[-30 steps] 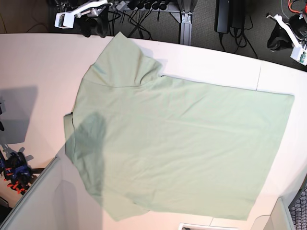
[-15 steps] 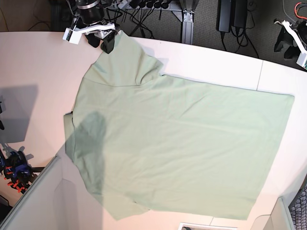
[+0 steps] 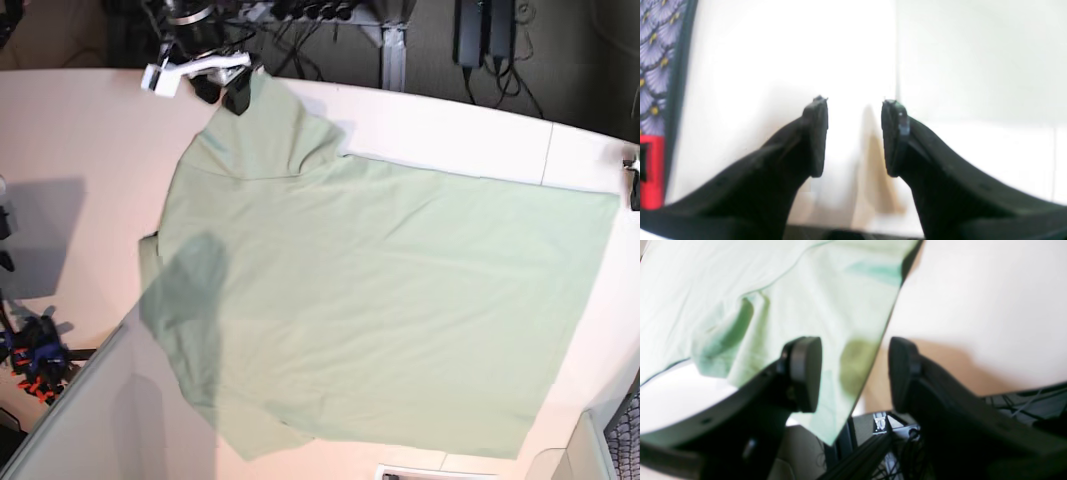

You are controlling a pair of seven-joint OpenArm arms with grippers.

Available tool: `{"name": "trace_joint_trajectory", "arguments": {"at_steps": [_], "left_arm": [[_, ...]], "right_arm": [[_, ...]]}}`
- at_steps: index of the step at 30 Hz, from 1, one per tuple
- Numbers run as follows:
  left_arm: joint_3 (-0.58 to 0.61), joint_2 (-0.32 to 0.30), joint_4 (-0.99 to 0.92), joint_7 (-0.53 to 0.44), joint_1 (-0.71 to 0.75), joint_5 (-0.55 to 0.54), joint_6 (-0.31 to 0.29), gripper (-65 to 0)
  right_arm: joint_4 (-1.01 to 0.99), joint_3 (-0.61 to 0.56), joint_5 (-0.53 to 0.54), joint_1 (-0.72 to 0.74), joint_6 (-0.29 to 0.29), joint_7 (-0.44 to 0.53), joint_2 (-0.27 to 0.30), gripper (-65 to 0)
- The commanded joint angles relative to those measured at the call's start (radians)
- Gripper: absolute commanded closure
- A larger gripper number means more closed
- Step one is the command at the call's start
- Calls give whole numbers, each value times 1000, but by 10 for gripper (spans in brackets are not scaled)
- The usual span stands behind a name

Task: Fold the T-shirt properly
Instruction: 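Grasp the shoulder corner with the right gripper and the hem corner with the left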

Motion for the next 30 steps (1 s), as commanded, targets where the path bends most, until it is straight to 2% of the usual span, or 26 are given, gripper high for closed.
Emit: {"name": "trace_joint_trajectory", "arguments": {"at_steps": [1, 4, 8, 13, 19, 22, 23, 24, 27, 28, 30], "left_arm": [[-5, -17, -23, -2, -27, -32, -10, -293], [-5, -12, -100, 55, -75, -132, -85, -293], [-4, 16, -109, 75, -76, -200, -125, -293], [56, 62, -109, 75, -76, -185, -129, -293], [140, 84, -109, 72, -76, -149, -130, -292], [158, 85, -109, 28, -76, -105, -130, -280], [158, 85, -109, 14, -76, -90, -130, -258], [158, 84, -109, 6, -76, -79, -130, -213], [158, 84, -109, -6, -74, -46, -130, -57], [158, 84, -109, -16, -74, -30, -134, -23], [157, 84, -109, -31, -74, -3, -150, -4]], "right_arm": [[6, 0, -4, -7, -3, -21, 2, -325], [6, 0, -4, -7, -3, -21, 2, -325], [6, 0, -4, -7, -3, -21, 2, -325], [6, 0, -5, -7, -3, -21, 2, -325], [6, 0, -5, -10, -3, -21, -3, -325], [6, 0, -4, -10, -3, -21, -3, -322], [6, 0, -5, -9, -3, -20, -3, -313], [6, 0, -5, -9, -3, -17, -3, -272], [6, 0, -8, -7, -3, -12, -3, -79], [6, 0, -12, -5, -3, -10, -3, -25], [6, 0, -29, -1, -3, 2, -3, 0]]}}
